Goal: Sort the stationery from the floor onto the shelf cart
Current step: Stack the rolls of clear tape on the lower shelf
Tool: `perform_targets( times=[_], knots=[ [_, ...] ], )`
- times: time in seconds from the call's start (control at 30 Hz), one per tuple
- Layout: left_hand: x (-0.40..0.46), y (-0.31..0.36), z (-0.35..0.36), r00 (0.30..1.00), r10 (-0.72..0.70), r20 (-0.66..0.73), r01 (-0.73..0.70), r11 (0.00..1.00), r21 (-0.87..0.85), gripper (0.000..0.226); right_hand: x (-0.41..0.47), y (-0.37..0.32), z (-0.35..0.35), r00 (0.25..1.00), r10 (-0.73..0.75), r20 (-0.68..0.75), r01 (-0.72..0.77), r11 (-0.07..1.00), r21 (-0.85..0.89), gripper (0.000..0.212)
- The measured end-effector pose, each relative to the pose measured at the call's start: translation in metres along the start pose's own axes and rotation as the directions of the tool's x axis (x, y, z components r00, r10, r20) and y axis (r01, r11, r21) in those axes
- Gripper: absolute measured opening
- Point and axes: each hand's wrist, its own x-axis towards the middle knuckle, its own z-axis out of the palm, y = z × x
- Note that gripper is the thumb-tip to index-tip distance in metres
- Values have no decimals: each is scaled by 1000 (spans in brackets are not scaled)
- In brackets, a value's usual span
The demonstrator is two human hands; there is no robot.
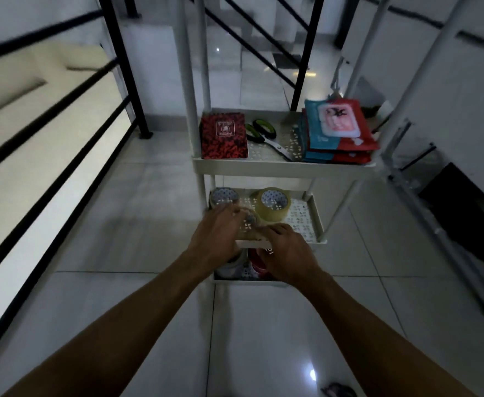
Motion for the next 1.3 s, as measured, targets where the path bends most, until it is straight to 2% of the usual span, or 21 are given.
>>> perform_targets(
  times=[0.07,0.23,0.37,0.5,0.63,0.77,0.93,1.3],
  knots=[
    [-39,8,-18,1000,-15,-20,15,1000,19,67,-24,-9,-20,999,42,-8,-42,999,-2,54],
    [-143,22,-39,987,-128,-94,128,992,-12,61,-106,-41,-53,991,133,2,-133,991,-21,68],
    [-202,32,-51,993,-76,-88,82,994,70,69,-162,-65,-67,989,147,33,-144,988,-60,76],
    [-215,41,-64,995,-60,-74,65,996,66,72,-186,-77,-68,989,150,16,-149,989,-19,74],
    [-220,42,-46,995,-64,-75,70,994,83,69,-197,-75,-47,991,125,48,-125,992,-13,73],
    [-234,22,3,995,-77,-57,82,994,75,68,-205,-64,4,995,80,57,-79,997,-6,74],
    [-280,-2,66,989,-144,39,140,986,90,68,-229,-54,59,993,58,103,-62,998,31,74],
    [-369,-4,125,984,-146,100,134,984,120,68,-293,-68,122,990,9,143,-13,999,29,74]
  ],
)
